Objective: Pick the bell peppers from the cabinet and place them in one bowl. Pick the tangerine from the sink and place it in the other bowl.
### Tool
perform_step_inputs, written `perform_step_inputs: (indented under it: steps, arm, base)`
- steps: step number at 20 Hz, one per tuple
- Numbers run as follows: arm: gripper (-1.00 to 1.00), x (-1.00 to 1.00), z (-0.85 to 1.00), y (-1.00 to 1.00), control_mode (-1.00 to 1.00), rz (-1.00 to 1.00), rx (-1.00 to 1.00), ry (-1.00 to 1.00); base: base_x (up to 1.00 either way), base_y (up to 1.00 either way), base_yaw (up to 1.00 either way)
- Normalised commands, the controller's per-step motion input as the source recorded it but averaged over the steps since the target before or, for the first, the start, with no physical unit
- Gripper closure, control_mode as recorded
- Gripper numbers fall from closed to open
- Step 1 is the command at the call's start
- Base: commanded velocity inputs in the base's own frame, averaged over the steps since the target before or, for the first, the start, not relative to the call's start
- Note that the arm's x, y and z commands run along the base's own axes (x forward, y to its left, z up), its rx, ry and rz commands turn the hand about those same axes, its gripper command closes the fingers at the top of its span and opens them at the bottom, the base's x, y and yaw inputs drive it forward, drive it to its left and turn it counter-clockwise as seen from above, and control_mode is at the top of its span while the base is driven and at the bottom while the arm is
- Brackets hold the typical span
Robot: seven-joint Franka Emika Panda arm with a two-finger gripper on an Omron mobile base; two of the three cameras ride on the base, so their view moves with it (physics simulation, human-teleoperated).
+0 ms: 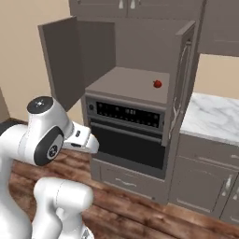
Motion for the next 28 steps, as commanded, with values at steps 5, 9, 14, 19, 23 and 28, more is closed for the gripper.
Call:
perform_step_inputs:
  steps: [5,9,14,19,23,28]
  arm:
    - [-1.0,0.0,0.0,0.0,1.0,0.0,0.0,0.0]
    - [-1.0,0.0,0.0,0.0,1.0,0.0,0.0,0.0]
    - [-1.0,0.0,0.0,0.0,1.0,0.0,0.0,0.0]
    - [-1.0,0.0,0.0,0.0,1.0,0.0,0.0,0.0]
    - [-1.0,0.0,0.0,0.0,1.0,0.0,0.0,0.0]
    - [-1.0,0.0,0.0,0.0,1.0,0.0,0.0,0.0]
  base:
    - [0.41,0.13,-0.35]
    - [0.42,0.0,-0.41]
    - [0.08,0.43,-0.25]
    - [0.0,0.56,-0.01]
    - [0.04,0.11,0.04]
    - [0.29,-0.09,0.09]
